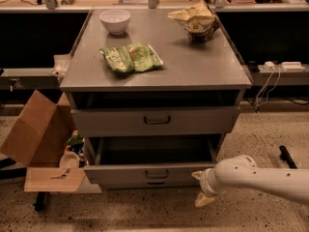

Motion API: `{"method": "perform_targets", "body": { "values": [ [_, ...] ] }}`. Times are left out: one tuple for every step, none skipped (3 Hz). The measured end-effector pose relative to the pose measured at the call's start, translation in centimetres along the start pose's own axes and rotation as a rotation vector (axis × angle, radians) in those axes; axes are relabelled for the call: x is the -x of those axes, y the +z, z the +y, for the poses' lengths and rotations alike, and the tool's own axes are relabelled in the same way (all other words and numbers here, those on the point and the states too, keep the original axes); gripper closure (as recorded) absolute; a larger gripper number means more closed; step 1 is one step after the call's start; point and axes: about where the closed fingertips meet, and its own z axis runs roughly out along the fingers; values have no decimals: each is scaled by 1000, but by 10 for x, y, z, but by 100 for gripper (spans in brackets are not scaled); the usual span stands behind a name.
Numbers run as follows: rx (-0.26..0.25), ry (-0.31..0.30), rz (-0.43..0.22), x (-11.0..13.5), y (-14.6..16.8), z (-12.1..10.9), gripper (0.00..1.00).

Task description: Close middle drawer

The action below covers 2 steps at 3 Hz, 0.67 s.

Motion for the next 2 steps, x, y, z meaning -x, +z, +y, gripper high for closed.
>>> {"method": "perform_targets", "body": {
  "values": [
    [-49, -22, -5, 4, 0, -21, 48],
    [-101, -32, -11, 10, 1, -47, 73]
  ]
}}
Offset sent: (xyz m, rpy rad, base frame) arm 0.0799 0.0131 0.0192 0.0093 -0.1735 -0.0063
